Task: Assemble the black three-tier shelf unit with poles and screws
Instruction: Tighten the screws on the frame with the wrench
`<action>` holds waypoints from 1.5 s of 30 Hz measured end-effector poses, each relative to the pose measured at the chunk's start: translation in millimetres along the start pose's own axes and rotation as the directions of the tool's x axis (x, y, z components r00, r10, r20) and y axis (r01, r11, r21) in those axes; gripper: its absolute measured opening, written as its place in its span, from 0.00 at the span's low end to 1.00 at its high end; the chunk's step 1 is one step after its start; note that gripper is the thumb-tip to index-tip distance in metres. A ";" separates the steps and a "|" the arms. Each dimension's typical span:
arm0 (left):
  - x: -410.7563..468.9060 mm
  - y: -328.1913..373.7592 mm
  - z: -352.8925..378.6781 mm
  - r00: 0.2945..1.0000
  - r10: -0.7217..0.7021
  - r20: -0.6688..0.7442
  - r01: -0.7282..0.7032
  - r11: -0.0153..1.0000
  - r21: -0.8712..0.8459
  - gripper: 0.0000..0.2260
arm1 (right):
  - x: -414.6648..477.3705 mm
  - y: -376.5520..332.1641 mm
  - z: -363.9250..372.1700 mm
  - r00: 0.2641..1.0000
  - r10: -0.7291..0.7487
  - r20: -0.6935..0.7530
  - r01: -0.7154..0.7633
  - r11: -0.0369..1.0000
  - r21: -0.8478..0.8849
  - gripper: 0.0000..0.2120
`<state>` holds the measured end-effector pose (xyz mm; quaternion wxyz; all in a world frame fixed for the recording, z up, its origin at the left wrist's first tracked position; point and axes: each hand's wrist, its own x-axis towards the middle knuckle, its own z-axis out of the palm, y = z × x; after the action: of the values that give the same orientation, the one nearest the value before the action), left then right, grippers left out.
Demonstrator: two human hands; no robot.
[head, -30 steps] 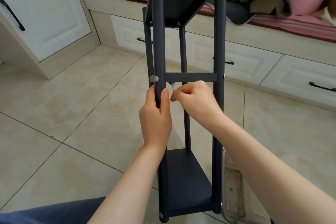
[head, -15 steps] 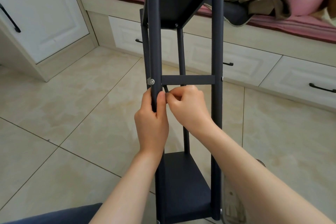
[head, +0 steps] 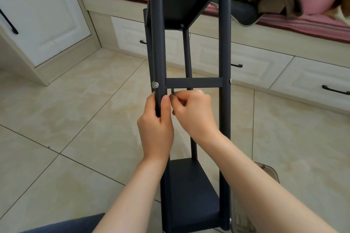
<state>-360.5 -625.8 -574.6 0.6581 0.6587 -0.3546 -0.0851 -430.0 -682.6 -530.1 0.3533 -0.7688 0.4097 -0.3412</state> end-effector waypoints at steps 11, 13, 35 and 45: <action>-0.7 -0.6 0.2 0.999 0.047 -0.008 -0.047 0.999 0.013 0.16 | -0.4 19.7 19.3 0.983 -0.128 -0.133 0.133 0.991 0.028 0.10; -0.8 -1.0 0.2 0.999 0.045 -0.007 -0.045 0.999 0.016 0.15 | -0.2 21.0 22.9 0.978 -0.144 -0.147 0.150 0.988 0.027 0.11; -2.8 0.7 -0.4 1.000 -0.002 -0.019 0.002 1.000 0.000 0.14 | -2.4 4.2 1.9 0.999 0.039 0.026 -0.039 0.999 -0.030 0.19; -2.9 1.9 -1.5 1.000 -0.016 -0.025 0.016 1.000 -0.004 0.15 | -2.4 0.7 1.9 0.998 0.056 -0.015 -0.057 0.998 -0.040 0.17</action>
<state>-362.4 -622.7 -573.6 0.6629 0.6614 -0.3410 -0.0829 -429.8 -680.3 -532.2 0.3442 -0.7615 0.4406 -0.3279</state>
